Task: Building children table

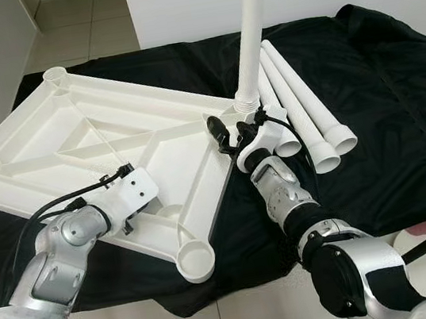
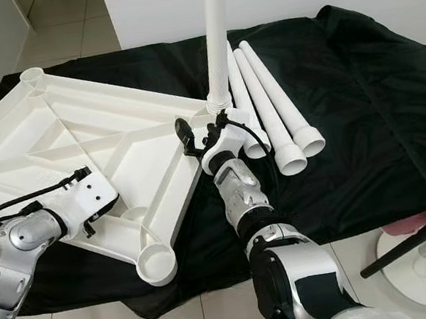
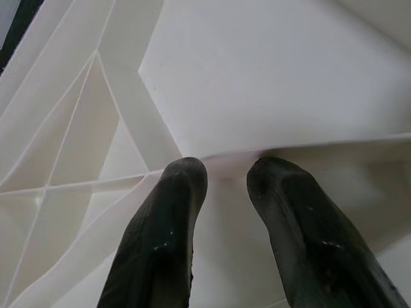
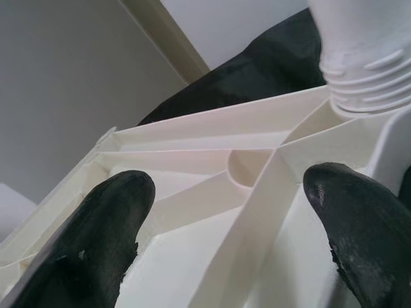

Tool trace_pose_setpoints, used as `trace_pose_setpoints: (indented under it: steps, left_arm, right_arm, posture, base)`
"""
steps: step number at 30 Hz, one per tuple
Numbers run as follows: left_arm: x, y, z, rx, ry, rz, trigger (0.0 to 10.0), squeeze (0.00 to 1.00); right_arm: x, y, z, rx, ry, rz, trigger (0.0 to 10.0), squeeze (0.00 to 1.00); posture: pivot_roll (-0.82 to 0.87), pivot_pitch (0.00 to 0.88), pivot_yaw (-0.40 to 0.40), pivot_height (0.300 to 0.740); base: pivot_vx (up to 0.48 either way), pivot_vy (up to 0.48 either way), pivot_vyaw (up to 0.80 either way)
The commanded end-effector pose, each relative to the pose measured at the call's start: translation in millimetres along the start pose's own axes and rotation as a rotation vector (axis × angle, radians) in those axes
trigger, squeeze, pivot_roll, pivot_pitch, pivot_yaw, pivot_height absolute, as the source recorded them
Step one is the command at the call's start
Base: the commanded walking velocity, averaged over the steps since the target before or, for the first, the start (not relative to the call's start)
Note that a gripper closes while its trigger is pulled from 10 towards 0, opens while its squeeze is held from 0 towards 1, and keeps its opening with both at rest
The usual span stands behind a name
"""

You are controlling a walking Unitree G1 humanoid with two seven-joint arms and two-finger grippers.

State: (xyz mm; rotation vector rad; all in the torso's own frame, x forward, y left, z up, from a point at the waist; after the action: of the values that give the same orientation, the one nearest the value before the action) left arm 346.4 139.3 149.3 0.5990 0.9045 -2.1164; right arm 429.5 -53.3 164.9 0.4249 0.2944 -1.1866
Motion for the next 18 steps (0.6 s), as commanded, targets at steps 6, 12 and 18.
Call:
trace_pose_setpoints:
  steps: [6, 12, 18]
  left_arm:
    - [-22.8, -10.2, -12, -0.031, -0.001, -0.067, 10.0, 0.0]
    - [-64.8, -27.0, -27, -0.06, -0.012, 0.046, 10.0, 0.0]
    - [-77.7, -32.6, -15, 0.051, -0.08, 0.068, 10.0, 0.0]
  right_arm:
    - [-15.2, -9.9, -4, 0.046, -0.181, 0.096, 10.0, 0.0]
    - [-7.0, -31.0, 10, 0.145, -0.27, 0.104, 10.0, 0.0]
    - [6.7, -50.7, 17, 0.181, -0.351, 0.056, 10.0, 0.0]
  posture:
    - [0.06, 0.11, 0.024, 0.74]
    - [0.04, 0.111, 0.022, 0.74]
    - [0.03, 0.112, 0.021, 0.74]
  base:
    - [0.0, 0.0, 0.0]
    - [0.0, 0.0, 0.0]
    - [0.0, 0.0, 0.0]
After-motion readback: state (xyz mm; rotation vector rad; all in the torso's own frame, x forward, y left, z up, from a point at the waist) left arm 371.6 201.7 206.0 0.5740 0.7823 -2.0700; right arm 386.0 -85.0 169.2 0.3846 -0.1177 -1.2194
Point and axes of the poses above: a point about 5 cm out from each wrist's last joint towards the gripper, its own y axis pointing out of the wrist towards the gripper, its own z axis along the axis of the wrist's last joint, x = y × z, the point moved 5 cm from there along y, pointing out of the wrist towards the gripper, and after that the axes turned 3 degrees about -y, right-handed, at the moved point
